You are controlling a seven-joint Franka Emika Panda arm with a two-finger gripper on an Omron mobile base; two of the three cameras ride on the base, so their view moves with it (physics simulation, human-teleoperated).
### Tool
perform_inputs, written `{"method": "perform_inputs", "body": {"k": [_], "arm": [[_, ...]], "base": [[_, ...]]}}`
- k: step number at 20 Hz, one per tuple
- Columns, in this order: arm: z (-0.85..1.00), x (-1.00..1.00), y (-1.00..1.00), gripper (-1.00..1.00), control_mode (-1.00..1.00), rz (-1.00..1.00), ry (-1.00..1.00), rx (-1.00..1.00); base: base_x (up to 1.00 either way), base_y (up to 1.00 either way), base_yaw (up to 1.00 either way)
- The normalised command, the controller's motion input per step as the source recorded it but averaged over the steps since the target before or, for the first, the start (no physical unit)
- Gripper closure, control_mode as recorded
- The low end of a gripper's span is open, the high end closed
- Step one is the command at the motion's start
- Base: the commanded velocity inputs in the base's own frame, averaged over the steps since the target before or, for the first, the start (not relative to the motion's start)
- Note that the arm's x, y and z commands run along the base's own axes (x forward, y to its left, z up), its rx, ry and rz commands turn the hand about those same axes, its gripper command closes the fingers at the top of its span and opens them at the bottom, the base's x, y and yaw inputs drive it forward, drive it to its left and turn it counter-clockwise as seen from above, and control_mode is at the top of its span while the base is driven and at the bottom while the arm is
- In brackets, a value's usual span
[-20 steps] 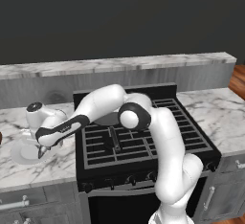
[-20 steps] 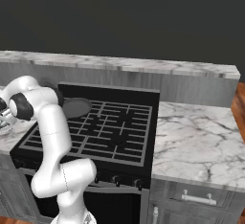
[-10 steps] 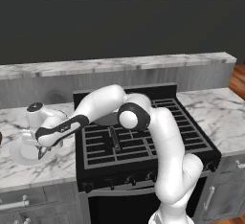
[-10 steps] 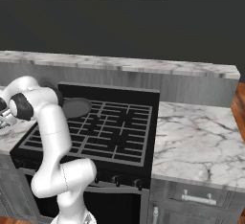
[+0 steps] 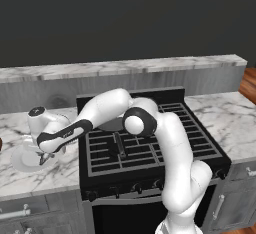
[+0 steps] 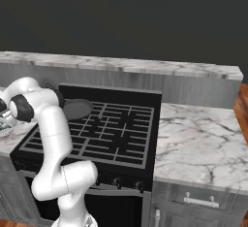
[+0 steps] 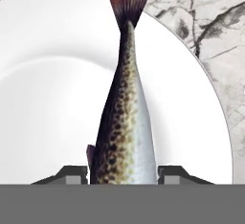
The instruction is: Place the fish on the plate and place the sweet potato on the same plate.
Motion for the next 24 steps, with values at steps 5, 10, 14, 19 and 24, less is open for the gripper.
{"method": "perform_inputs", "body": {"k": [5, 10, 14, 19, 24], "arm": [[0.06, 0.0, 0.0, -1.0, -1.0, -0.01, 0.02, 0.0], [0.24, -0.03, -0.01, -1.0, -1.0, 0.0, 0.0, 0.0], [0.34, -0.14, -0.17, -1.0, -1.0, 0.0, 0.03, 0.0], [0.34, -0.33, -0.33, -1.0, -1.0, 0.0, 0.0, 0.0], [0.23, -0.4, -0.45, -1.0, -1.0, -0.01, 0.0, 0.0]], "base": [[0.0, 0.0, 0.0], [0.0, 0.0, 0.0], [0.0, 0.0, 0.0], [0.0, 0.0, 0.0], [0.0, 0.0, 0.0]]}}
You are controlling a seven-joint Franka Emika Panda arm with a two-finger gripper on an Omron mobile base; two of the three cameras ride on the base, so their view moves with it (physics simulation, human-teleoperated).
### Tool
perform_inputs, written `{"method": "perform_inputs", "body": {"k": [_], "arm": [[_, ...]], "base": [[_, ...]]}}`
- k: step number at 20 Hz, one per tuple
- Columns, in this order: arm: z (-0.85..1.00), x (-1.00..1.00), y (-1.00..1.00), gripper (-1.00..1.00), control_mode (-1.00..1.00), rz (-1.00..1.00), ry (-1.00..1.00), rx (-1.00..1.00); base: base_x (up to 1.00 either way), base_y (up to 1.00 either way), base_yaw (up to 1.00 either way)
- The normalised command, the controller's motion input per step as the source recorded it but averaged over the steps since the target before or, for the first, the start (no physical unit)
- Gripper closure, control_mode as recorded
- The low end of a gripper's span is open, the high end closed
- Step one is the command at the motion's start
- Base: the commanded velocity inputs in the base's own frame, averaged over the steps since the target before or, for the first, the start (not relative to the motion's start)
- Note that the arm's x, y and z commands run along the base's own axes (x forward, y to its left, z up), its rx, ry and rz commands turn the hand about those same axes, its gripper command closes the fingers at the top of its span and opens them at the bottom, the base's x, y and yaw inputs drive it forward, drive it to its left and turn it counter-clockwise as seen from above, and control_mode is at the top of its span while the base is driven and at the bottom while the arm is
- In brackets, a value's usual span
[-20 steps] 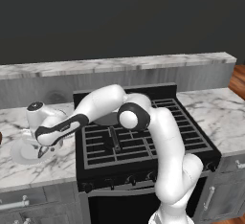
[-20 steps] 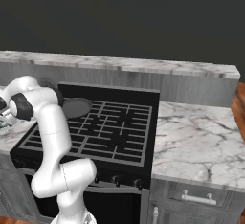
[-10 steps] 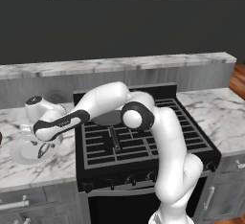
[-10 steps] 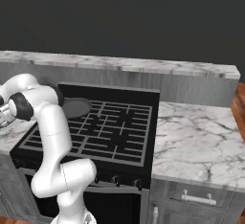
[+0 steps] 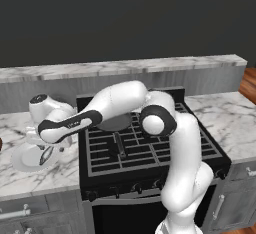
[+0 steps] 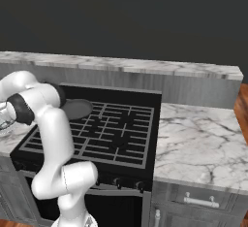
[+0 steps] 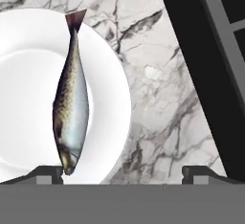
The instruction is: Place the fish on the plate and place the sweet potato on the same plate.
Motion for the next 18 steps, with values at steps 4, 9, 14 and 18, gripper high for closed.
{"method": "perform_inputs", "body": {"k": [4, 9, 14, 18], "arm": [[0.19, -0.37, -0.52, -1.0, -1.0, -0.04, 0.0, 0.0], [0.16, -0.36, -0.51, -1.0, -1.0, -0.08, 0.0, 0.0], [0.13, -0.27, -0.38, -1.0, -1.0, -0.09, 0.02, 0.0], [0.1, -0.16, -0.29, -1.0, -1.0, -0.04, 0.09, 0.0]], "base": [[0.0, 0.0, 0.0], [0.0, 0.0, 0.0], [0.0, 0.0, 0.0], [0.0, 0.0, 0.0]]}}
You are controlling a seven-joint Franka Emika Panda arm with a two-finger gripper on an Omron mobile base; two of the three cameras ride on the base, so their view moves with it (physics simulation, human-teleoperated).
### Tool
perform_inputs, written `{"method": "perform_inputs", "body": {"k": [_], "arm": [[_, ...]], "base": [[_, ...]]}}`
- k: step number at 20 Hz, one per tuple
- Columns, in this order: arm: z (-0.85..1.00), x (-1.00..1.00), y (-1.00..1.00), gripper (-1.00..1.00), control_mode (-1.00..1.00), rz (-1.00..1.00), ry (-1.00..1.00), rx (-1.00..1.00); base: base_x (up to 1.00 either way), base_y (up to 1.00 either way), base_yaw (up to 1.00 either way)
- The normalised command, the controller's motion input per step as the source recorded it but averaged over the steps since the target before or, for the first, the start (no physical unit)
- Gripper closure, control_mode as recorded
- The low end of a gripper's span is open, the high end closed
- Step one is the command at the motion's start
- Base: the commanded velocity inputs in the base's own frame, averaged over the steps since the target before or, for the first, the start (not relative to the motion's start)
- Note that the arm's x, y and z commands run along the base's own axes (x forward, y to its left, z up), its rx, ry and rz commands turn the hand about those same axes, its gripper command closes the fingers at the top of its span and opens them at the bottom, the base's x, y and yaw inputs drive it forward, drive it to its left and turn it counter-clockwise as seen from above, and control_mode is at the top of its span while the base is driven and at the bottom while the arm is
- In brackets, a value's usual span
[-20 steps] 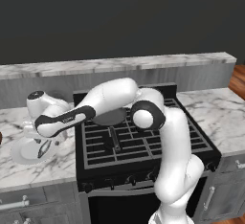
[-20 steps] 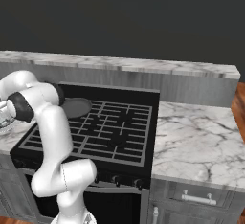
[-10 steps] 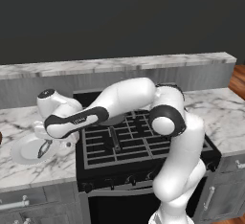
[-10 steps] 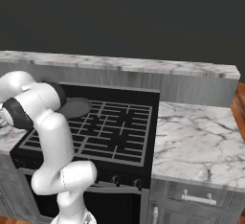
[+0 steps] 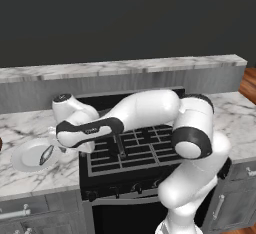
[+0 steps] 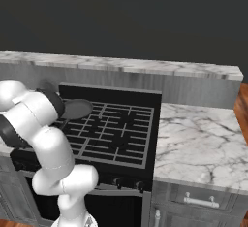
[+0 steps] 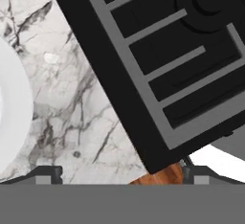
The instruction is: Place the fish on the plate and place the sweet potato on the same plate.
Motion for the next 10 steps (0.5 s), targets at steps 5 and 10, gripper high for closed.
{"method": "perform_inputs", "body": {"k": [5, 10], "arm": [[0.07, -0.11, -0.24, -1.0, -1.0, 0.0, 0.08, 0.0], [0.0, 0.0, 0.0, -1.0, -1.0, 0.0, 0.0, 0.0]], "base": [[0.0, 0.0, 0.0], [0.0, 0.0, 0.0]]}}
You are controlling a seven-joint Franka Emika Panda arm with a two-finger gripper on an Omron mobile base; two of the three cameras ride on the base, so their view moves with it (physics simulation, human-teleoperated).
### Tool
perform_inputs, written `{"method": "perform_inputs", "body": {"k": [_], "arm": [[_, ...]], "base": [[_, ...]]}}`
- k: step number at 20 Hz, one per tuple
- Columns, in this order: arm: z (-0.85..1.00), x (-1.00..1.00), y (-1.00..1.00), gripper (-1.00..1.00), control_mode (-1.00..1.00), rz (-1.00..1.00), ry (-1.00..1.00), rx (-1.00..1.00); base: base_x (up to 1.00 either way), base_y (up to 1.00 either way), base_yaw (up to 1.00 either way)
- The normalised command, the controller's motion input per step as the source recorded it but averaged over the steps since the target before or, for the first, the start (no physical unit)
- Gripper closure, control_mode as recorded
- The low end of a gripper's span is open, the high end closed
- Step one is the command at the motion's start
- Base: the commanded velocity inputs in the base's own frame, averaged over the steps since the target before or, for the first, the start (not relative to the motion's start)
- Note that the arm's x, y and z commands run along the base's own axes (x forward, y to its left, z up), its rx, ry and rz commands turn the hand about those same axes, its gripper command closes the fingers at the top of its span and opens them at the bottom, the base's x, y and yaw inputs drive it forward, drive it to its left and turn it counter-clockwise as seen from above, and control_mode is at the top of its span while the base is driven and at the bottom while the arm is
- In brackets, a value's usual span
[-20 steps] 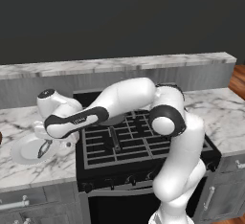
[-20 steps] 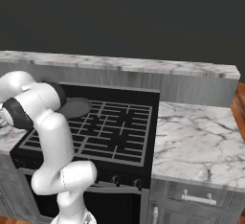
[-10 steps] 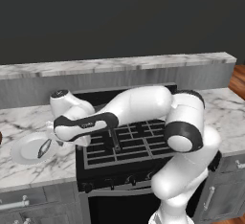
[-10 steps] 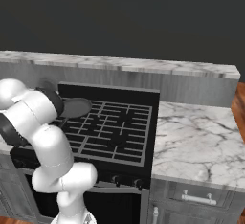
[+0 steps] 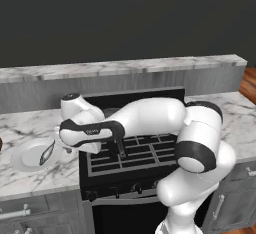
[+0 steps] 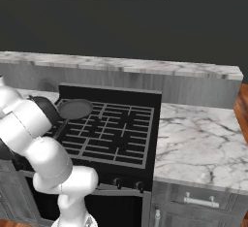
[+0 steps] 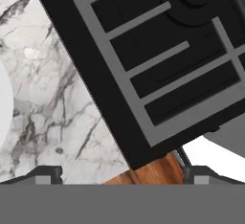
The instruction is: Place the fish on the plate and place the sweet potato on the same plate.
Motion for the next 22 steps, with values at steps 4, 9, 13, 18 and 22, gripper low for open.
{"method": "perform_inputs", "body": {"k": [4, 9, 13, 18, 22], "arm": [[0.0, 0.0, 0.0, -1.0, 1.0, 0.0, 0.0, 0.0], [0.0, 0.0, 0.0, -1.0, 1.0, 0.0, 0.0, 0.0], [0.0, 0.0, 0.0, -1.0, 1.0, 0.0, 0.0, 0.0], [0.0, 0.0, 0.0, -1.0, 1.0, 0.0, 0.0, 0.0], [0.0, 0.0, 0.0, -1.0, 1.0, 0.0, 0.0, 0.0]], "base": [[-0.15, 0.0, -0.01], [-0.6, 0.0, -0.03], [-0.56, 0.04, -0.04], [-0.12, 0.56, -0.01], [0.0, 0.73, 0.0]]}}
